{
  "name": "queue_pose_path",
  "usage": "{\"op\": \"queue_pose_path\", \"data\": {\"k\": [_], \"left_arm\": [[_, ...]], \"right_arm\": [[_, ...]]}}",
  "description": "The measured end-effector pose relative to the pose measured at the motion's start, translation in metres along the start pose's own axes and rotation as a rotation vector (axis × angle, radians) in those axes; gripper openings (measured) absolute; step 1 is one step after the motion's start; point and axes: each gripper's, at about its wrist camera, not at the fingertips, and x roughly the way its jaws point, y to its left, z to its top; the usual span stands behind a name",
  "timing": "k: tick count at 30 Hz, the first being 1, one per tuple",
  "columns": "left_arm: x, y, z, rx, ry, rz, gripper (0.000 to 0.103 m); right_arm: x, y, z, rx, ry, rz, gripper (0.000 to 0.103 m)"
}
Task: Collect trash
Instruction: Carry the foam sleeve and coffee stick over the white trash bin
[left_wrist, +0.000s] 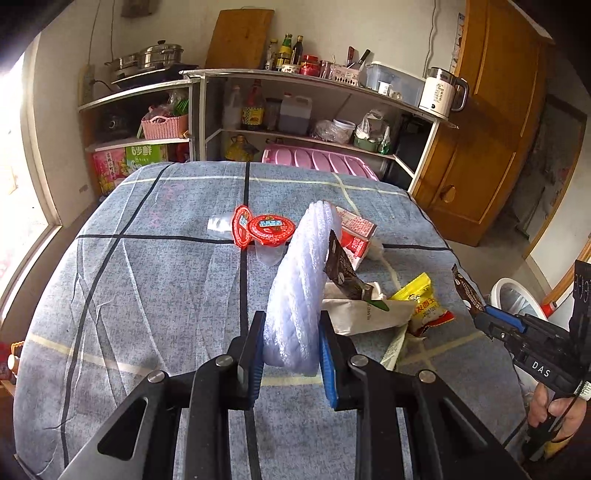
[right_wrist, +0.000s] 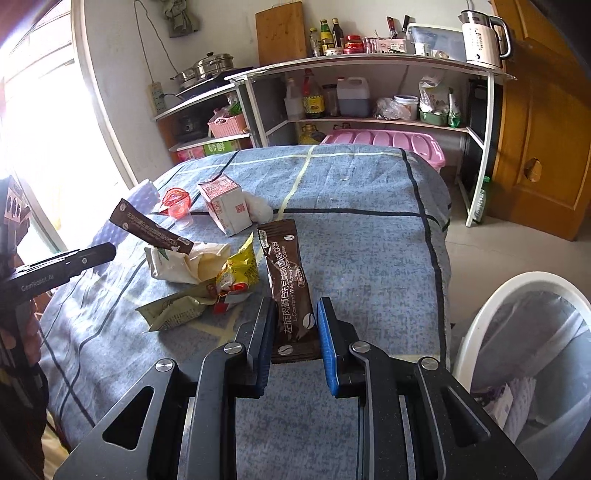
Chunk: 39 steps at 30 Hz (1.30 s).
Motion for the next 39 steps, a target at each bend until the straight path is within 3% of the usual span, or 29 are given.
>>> {"op": "queue_pose_path", "data": {"k": [10,25,39], "left_arm": [[-0.028,-0.042,-0.012,0.048,-0.026,-0.083,0.026],[-0.027,-0.109,-0.026,0.13,-0.011,-0.18,0.026],[0.0,-0.207,-0.03,0.216,0.04,-0.325,0.026]], "right_arm": [[-0.031,-0.005,-0.009,0.028,-0.052,0.016,0.024],[-0.071,-0.024,-0.025,0.087,-0.104,-0.016,0.024],[-0.117,-0.089,-0.045,0.189,-0.147,-0.163,0.024]]}}
